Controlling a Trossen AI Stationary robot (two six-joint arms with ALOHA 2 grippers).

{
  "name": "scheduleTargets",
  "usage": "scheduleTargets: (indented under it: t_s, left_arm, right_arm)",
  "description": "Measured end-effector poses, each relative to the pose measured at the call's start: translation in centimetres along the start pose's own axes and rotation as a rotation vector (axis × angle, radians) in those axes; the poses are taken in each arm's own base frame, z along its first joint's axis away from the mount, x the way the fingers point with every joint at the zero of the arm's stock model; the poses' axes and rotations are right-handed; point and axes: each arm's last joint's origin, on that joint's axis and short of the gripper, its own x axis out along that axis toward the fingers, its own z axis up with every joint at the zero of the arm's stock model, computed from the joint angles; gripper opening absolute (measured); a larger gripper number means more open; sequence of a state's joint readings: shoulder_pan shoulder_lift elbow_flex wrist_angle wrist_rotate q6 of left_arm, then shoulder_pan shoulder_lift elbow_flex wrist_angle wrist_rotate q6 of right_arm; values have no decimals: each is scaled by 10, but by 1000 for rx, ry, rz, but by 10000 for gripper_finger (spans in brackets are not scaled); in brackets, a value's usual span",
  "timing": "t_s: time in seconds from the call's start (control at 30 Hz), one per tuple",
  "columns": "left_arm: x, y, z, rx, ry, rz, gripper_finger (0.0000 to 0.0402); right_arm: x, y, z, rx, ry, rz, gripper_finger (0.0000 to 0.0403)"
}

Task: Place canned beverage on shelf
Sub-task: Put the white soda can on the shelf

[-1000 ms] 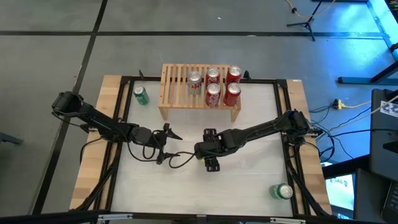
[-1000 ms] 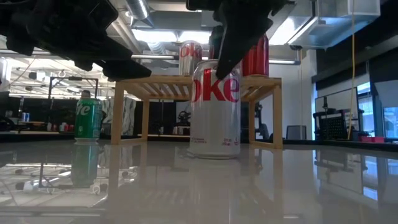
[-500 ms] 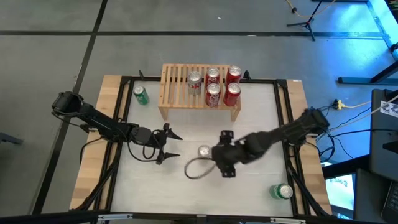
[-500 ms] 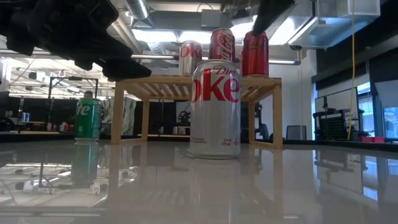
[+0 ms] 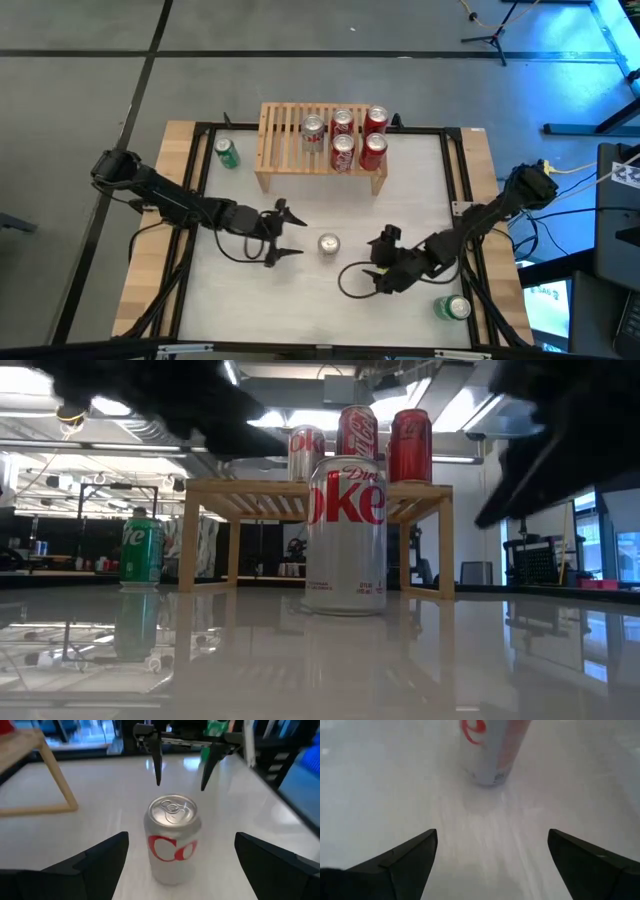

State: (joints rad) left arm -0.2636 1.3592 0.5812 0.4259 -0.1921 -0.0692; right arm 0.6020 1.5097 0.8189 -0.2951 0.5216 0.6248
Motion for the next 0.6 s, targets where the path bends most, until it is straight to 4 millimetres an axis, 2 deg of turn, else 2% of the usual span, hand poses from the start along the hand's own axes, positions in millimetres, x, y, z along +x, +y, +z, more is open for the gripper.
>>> scheduleTargets:
  t_s: [0.17,0.37,0.47,0.6]
  left_arm:
    - [26,-2,33,13,137,26,355]
    - [51,1,69,-5,241,58,355]
    - [65,2,78,-10,287,56,355]
    - [85,4,79,-41,350,27,355]
  right_arm:
    - [16,-10,-33,74,-98,30,374]
    - [22,-19,-52,115,-146,82,374]
    - [23,-22,-57,123,-157,91,374]
    - [24,-23,-59,120,-152,88,374]
